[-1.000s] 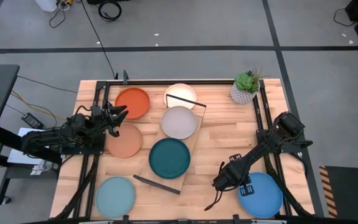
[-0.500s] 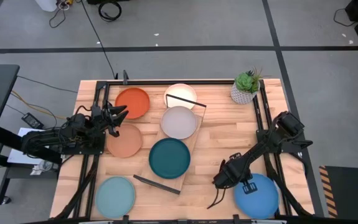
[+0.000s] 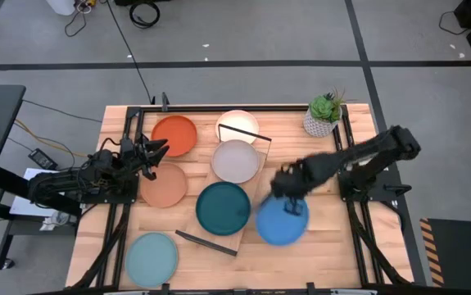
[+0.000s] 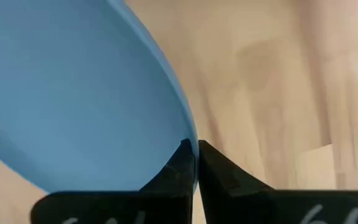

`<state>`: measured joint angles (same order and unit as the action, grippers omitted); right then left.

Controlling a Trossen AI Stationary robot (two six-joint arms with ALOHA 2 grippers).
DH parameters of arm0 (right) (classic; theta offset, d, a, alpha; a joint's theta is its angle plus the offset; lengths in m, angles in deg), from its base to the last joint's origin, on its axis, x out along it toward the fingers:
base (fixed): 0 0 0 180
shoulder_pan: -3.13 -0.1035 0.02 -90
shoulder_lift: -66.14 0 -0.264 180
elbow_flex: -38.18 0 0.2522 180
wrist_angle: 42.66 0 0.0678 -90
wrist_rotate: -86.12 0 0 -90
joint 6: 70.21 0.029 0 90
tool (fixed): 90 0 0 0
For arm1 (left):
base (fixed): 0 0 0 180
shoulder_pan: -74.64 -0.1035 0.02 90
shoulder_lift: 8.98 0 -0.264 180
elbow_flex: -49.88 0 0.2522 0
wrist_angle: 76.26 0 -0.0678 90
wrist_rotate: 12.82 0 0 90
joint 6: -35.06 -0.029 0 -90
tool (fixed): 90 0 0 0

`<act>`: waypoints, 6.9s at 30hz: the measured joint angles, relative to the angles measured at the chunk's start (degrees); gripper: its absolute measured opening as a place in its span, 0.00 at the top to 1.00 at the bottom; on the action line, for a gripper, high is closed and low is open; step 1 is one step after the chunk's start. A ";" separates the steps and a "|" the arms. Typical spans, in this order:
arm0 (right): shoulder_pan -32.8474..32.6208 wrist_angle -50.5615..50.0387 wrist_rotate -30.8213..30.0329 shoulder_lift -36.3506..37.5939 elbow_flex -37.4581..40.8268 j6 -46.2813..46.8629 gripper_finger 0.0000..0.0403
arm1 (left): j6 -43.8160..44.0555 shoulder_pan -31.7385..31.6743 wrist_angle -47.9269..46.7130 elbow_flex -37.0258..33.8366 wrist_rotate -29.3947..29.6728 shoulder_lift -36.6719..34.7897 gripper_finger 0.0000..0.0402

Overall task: Place and stack plates onto a shelf
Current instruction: Stack the blue plate on top of the dark blue plate on the shelf, then stack the orange plate on top of the blue plate on the shelf

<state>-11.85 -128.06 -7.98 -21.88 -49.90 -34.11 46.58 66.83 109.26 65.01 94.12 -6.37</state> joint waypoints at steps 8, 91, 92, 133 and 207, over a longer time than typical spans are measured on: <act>8.42 7.43 0.73 -2.19 -9.00 -2.92 0.97 | 3.12 0.00 -2.11 0.00 -0.02 -0.02 0.65; -0.57 50.38 -13.33 -0.68 24.12 -24.57 0.73 | 7.05 0.01 -3.20 0.00 -0.02 0.00 0.65; -0.37 53.48 -14.39 0.08 25.86 -25.62 0.73 | 5.94 0.00 -2.06 0.00 -0.02 0.00 0.65; 0.77 110.99 -20.76 4.11 56.01 -47.02 0.75 | 8.02 -12.13 -40.24 28.30 1.90 53.84 0.66; 0.87 110.51 -18.93 4.06 56.01 -47.87 0.75 | 39.55 24.57 -87.05 110.49 -22.24 101.53 0.96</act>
<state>-10.98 -17.55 -26.91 -17.82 6.12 -81.98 86.13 91.40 22.21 175.49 71.89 95.15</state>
